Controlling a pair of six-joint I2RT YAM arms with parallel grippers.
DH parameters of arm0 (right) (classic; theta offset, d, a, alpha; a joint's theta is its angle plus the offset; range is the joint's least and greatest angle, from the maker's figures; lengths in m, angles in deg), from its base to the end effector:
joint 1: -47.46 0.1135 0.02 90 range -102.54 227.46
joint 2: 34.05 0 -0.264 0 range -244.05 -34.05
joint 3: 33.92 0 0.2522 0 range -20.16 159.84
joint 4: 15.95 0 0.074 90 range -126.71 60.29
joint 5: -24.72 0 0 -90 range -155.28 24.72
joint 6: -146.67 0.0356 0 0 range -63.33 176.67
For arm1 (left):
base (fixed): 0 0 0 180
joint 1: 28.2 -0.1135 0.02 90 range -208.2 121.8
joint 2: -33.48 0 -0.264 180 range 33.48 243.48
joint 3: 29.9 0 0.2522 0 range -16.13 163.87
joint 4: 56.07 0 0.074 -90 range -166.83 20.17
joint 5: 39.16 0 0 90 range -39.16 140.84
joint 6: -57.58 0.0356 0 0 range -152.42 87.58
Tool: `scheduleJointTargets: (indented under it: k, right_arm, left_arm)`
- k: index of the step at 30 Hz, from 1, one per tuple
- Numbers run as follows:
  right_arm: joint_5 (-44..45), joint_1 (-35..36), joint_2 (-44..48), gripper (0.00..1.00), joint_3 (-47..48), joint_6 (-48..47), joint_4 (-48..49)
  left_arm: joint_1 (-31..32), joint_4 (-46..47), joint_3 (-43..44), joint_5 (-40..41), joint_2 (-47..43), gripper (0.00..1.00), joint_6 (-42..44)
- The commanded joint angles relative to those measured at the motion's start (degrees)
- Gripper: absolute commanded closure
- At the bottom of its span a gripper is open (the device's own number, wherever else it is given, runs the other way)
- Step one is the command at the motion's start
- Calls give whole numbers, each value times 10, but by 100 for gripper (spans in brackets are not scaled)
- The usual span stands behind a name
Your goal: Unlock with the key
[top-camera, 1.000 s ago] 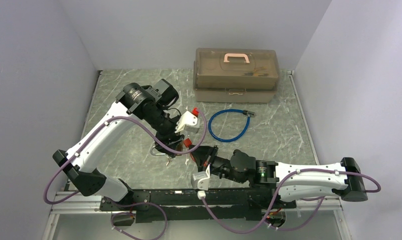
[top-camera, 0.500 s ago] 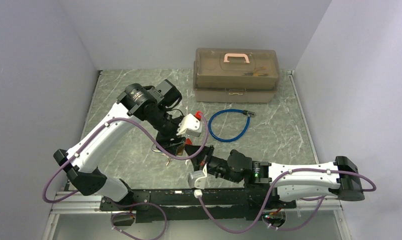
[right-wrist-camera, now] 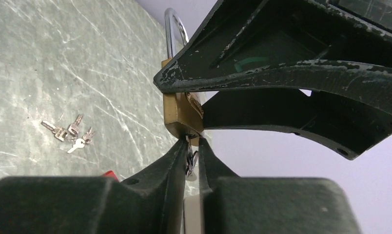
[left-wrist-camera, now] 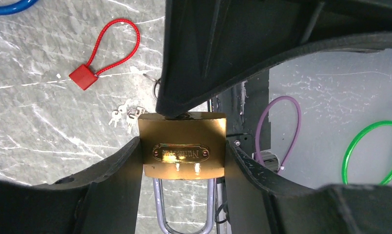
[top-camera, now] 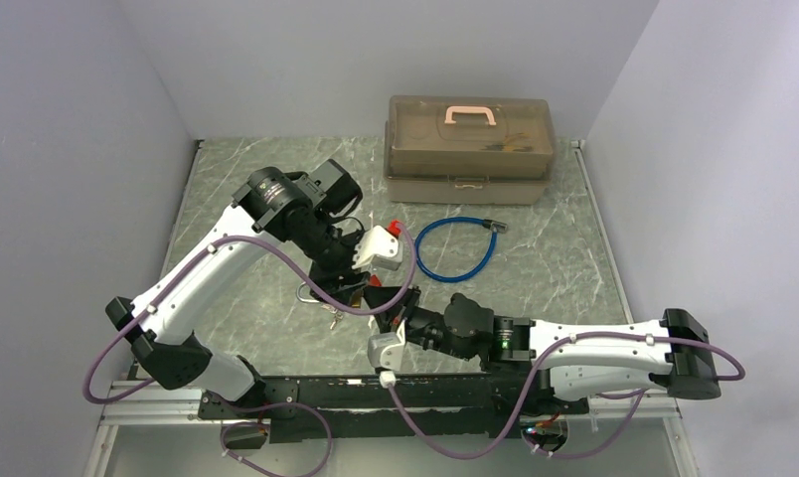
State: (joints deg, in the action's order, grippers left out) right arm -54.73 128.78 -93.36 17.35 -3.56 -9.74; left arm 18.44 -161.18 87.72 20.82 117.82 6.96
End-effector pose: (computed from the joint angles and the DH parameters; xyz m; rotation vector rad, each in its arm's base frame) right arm 0.0433 0.2401 0.3018 -1.4614 0.6609 0.1382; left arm 0.1501 -0.1849 0.4150 1.9704 1.9387 -0.7670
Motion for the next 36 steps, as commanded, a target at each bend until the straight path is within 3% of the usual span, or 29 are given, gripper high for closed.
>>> scheduleJointTargets:
  k: [1,6,9,17,21,23,29,33,36]
  right_arm:
    - [-81,-5,7,76,52,83,-59]
    - [-96,-14,39,33,104,159,-175]
    - [-101,-15,62,27,128,196,-219]
    - [-122,-46,142,25,155,300,-281]
    - [-138,-115,185,23,127,391,-250]
    - [-193,-174,189,21,122,457,-237]
    - [-351,-338,68,21,236,658,-264]
    - [-468,-380,-20,25,314,733,-275]
    - [-519,-393,-38,26,315,777,-213]
  left_arm:
    - [13,108,23,-69,-18,100,12]
    - [13,143,-15,-30,-44,100,6]
    - [13,164,-28,-7,-53,100,-2]
    - [13,226,-70,70,-100,100,12]
    - [13,261,-99,114,-135,100,44]
    - [14,287,-116,123,-157,100,61]
    - [24,337,-134,156,-186,100,112]
    - [40,378,-160,201,-206,100,152]
    - [52,405,-179,230,-213,100,170]
